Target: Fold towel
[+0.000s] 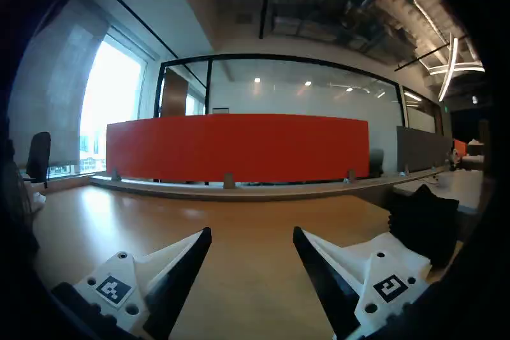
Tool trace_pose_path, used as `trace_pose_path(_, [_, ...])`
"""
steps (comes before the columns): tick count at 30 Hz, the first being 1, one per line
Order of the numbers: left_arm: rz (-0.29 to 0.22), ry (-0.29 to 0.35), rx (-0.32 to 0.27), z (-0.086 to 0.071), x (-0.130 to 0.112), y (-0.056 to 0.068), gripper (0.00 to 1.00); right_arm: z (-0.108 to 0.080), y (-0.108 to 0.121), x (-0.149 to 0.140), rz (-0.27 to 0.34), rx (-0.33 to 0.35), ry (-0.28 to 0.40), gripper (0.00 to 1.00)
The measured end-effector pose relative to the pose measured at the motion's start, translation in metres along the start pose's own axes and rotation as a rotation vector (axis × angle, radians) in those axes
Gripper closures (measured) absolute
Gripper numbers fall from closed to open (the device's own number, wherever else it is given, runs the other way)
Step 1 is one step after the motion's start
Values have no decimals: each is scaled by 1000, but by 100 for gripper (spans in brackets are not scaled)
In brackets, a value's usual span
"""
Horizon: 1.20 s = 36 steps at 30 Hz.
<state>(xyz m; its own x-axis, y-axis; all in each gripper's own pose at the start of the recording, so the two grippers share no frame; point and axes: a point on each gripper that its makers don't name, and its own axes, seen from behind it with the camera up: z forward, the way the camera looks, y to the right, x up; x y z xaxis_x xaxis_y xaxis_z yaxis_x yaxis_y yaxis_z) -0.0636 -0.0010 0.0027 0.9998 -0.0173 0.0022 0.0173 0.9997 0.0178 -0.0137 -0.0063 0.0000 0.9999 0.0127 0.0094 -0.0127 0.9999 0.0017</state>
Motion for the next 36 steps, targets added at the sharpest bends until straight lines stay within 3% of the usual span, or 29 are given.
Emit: trace_pose_path(36, [0, -1, 0, -1, 3, -1, 4, 0, 0, -1, 0, 0, 0, 1])
